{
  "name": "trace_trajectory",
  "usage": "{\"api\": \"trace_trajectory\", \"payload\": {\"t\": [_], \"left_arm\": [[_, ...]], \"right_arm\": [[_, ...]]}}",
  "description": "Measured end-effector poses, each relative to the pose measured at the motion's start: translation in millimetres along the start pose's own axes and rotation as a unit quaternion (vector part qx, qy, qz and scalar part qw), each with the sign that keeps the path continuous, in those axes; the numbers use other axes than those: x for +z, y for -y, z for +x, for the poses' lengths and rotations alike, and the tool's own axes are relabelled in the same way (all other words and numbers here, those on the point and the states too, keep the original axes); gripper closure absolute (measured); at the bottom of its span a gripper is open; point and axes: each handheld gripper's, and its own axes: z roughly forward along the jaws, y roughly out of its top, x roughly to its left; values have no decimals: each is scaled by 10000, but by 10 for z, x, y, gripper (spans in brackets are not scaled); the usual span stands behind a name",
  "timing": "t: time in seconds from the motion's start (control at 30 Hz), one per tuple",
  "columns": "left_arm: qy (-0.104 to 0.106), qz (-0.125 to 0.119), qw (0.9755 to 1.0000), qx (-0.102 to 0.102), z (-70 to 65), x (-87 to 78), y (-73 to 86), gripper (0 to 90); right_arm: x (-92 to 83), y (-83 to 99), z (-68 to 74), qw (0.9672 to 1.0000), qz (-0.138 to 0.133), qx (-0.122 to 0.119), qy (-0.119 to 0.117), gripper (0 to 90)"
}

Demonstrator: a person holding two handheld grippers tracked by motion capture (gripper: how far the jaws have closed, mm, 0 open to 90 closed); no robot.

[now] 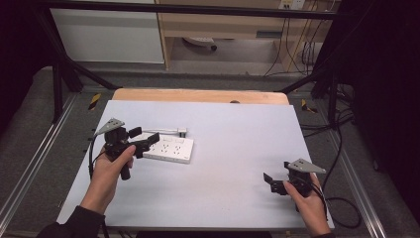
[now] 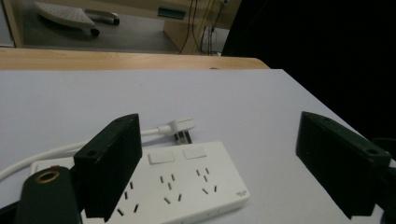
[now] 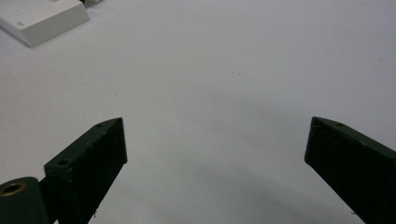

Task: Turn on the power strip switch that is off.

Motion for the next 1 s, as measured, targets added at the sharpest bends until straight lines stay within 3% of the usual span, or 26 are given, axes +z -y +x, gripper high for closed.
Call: {"api": "trace_trajectory", "payload": {"t": [0.27, 0.53, 0.8, 1.0], "left_arm": [[-214, 40, 9995, 225, -10, 207, -92, 268], [-205, 202, 9996, 5, 37, 387, -134, 358], [-225, 134, 9997, -5, 61, 475, -173, 460], [-423, 176, 9989, 31, 87, 549, -153, 514]], "right_arm": [[5, -2, 11, 10000, 11, -27, -12, 62], [-6, 4, 11, 10000, 0, -19, -20, 61], [0, 6, 23, 10000, 63, -35, -63, 58], [3, 4, 27, 9999, 93, -75, -66, 56]]}}
